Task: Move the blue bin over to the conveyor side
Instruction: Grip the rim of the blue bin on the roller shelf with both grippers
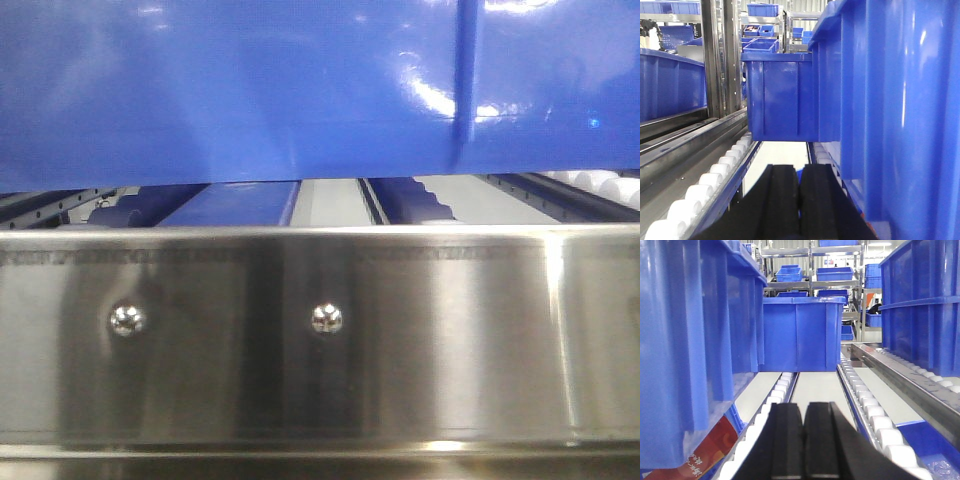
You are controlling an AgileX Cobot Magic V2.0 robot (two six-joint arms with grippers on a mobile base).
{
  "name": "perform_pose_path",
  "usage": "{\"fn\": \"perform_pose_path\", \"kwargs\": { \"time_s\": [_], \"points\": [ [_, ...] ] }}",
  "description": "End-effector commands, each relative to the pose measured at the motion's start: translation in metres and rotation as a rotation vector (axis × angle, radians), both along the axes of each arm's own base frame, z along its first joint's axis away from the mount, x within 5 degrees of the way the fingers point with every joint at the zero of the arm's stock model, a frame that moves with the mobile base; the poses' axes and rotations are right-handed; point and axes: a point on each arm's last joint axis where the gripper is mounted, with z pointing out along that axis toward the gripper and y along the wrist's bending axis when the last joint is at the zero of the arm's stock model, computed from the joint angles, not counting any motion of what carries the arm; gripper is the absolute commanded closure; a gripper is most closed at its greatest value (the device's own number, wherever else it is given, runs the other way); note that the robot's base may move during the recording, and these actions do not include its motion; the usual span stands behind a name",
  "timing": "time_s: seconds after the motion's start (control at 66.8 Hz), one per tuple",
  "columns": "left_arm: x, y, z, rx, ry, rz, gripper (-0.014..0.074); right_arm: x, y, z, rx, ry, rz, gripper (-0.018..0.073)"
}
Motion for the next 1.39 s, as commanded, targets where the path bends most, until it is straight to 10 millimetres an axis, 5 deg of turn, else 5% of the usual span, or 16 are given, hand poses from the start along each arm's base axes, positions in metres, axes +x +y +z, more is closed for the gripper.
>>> {"fn": "perform_pose_path", "kwargs": {
  "time_s": [0.0, 1.153, 1.273, 1.378],
  "points": [
    [-0.001, 0.000, 0.003, 0.008, -0.018, -0.003, 0.0613, 0.000, 0.000, 0.003, -0.010, -0.028, -0.003, 0.0645],
    [-0.002, 0.000, 0.010, 0.004, -0.105, -0.004, 0.0613, -0.001, -0.001, 0.007, -0.004, -0.079, -0.011, 0.0645],
    [-0.010, -0.001, 0.043, 0.019, -0.088, -0.001, 0.0599, -0.009, 0.000, 0.040, -0.004, -0.098, 0.005, 0.0645],
    [-0.023, 0.000, 0.081, 0.043, -0.073, 0.010, 0.0496, -0.023, 0.000, 0.074, -0.010, -0.096, 0.027, 0.0645]
  ]
}}
